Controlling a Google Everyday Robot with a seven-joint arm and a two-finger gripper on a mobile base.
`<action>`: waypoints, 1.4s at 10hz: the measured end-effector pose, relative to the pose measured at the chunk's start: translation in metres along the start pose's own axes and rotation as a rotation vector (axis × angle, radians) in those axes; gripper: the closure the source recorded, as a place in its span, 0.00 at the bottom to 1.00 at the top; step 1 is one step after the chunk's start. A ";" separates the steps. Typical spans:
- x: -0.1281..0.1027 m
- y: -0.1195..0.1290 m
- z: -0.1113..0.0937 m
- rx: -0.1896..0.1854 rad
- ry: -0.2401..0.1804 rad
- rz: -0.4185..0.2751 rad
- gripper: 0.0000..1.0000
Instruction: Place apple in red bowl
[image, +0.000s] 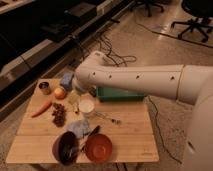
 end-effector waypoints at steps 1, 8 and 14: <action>-0.013 -0.005 0.012 -0.046 -0.067 -0.015 0.20; -0.039 -0.023 0.078 -0.249 0.191 -0.066 0.20; -0.042 -0.017 0.124 -0.255 0.199 -0.118 0.20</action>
